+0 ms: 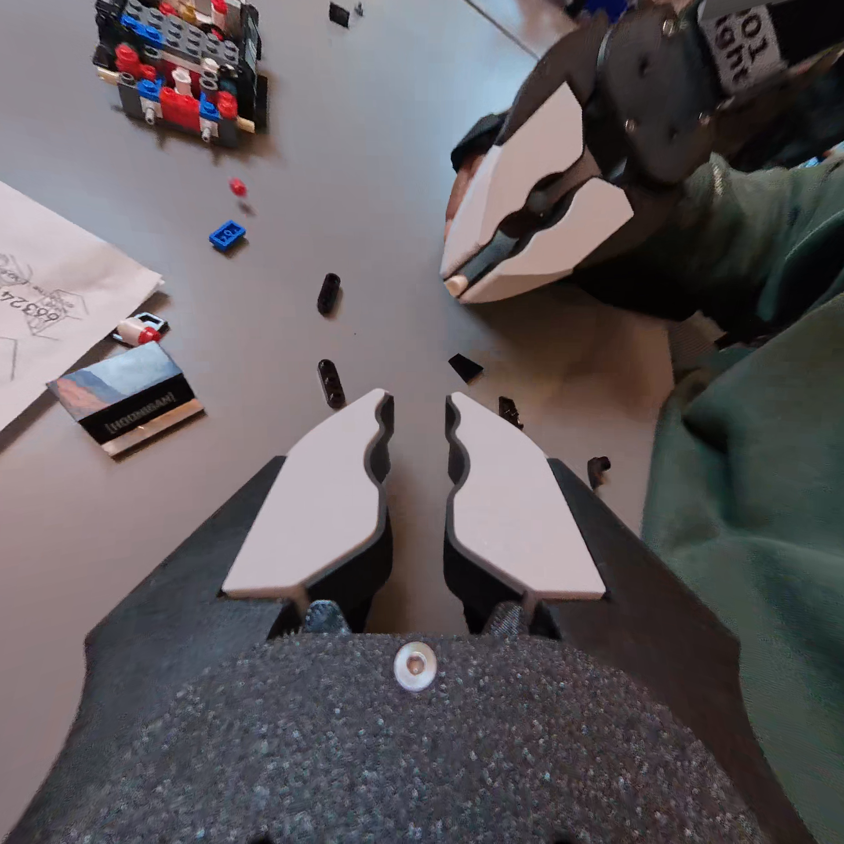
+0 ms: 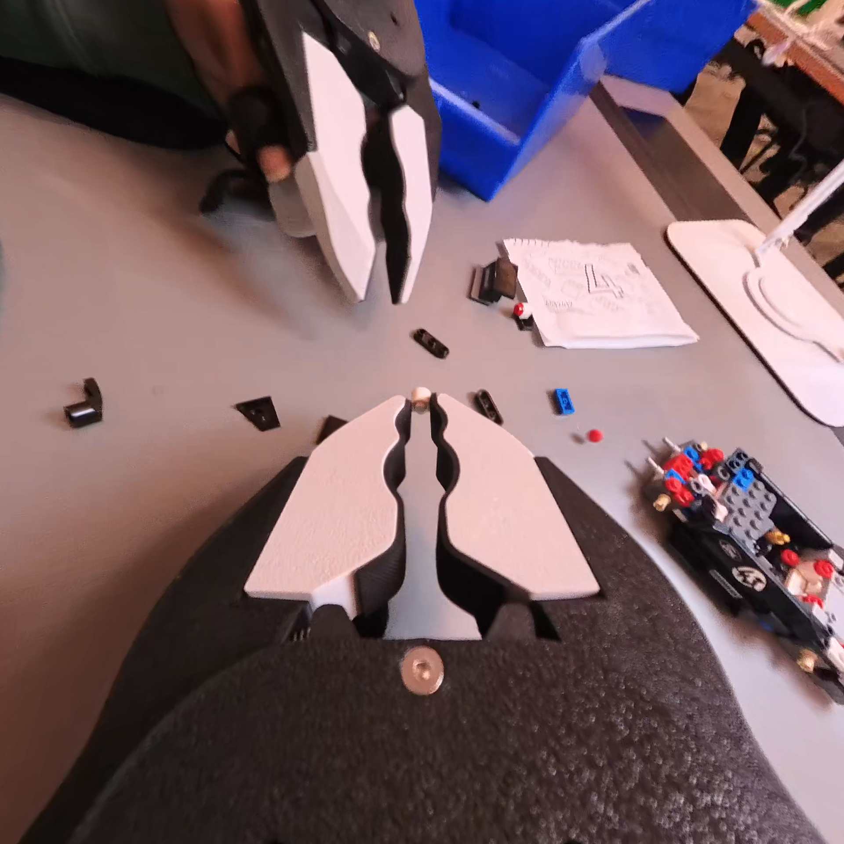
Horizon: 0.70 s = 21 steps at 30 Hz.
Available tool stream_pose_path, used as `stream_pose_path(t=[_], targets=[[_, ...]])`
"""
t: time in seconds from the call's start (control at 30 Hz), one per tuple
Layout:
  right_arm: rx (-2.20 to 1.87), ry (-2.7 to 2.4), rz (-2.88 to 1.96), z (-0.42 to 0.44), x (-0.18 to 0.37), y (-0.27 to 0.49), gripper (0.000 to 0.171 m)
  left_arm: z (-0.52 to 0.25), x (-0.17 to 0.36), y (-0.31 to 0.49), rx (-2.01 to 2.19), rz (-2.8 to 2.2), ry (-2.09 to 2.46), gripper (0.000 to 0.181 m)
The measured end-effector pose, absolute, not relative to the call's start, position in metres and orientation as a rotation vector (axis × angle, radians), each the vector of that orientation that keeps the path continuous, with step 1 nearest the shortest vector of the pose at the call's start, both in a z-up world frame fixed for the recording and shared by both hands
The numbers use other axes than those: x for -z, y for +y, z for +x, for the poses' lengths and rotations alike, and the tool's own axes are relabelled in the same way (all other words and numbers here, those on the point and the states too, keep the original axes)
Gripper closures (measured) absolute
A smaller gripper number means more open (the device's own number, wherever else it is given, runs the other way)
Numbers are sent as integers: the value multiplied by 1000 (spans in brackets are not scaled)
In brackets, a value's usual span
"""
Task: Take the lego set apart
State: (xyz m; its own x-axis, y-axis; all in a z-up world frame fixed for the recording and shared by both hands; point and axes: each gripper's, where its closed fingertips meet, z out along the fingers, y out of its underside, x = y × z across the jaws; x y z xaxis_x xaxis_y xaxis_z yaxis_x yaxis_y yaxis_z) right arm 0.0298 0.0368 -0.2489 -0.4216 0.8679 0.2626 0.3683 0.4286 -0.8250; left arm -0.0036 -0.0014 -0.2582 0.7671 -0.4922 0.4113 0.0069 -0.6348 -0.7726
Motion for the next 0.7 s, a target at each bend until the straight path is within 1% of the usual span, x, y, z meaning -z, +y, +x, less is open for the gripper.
stream_pose_path(t=[0.23,0.47,0.63,0.7], targets=[[-798,-2067,-1156,30,277,44,163,2,262,-1,718,-2143,439,159],[-919,-2081,-1221,30,275,36,130,5,267,-2,675,-2166,482,159],[-967,-2157,-1187,35,277,21,117,8,267,-3,678,-2159,502,160],[-967,-2146,-1173,34,274,20,115,13,265,-3,690,-2140,525,160]])
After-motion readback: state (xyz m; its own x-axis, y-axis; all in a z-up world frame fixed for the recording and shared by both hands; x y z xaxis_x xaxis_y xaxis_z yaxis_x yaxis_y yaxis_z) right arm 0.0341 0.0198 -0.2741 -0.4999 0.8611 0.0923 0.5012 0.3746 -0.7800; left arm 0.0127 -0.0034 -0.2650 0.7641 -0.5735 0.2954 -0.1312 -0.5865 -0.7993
